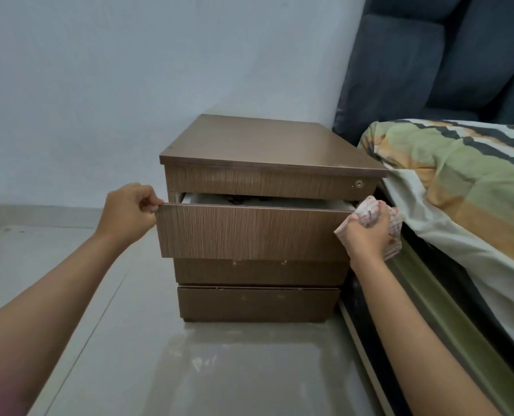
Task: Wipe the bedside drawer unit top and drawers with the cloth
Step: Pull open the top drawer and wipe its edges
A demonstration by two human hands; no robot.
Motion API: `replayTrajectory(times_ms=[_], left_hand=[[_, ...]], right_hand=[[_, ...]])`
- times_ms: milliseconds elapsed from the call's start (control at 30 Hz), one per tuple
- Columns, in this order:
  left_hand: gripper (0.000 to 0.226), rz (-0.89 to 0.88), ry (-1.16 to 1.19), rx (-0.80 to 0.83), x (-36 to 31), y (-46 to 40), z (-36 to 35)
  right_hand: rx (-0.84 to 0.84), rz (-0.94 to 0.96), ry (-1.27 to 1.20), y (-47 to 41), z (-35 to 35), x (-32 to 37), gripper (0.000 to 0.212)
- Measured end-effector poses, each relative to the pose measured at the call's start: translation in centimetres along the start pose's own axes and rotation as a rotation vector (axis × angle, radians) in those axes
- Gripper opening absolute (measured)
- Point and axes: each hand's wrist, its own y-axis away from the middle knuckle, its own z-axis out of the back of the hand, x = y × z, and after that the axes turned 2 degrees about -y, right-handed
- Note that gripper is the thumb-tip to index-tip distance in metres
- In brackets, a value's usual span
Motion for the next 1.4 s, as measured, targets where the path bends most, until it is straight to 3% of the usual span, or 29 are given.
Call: replayTrajectory(times_ms=[367, 833, 1000, 1400], left_hand=[[0.024, 0.104, -0.024, 0.000, -1.2, 0.2, 0.0], [0.018, 0.038, 0.000, -0.030, -0.6, 0.1, -0.3], [0.018, 0.012, 0.035, -0.076, -0.1, 0.4, -0.7], [0.017, 0.051, 0.102, -0.199, 1.1, -0.9, -3.4]], right_hand=[[-0.063, -0.058, -0.143, -2.0, 2.5, 0.4, 0.063], [-0.231, -0.162, -0.062, 2.3, -0.3, -3.1, 0.073], [-0.212, -0.094, -0.157, 4.8, -1.8, -2.9, 0.067], [-0.130, -0.061, -0.133, 3.4, -3.8, -3.1, 0.069]])
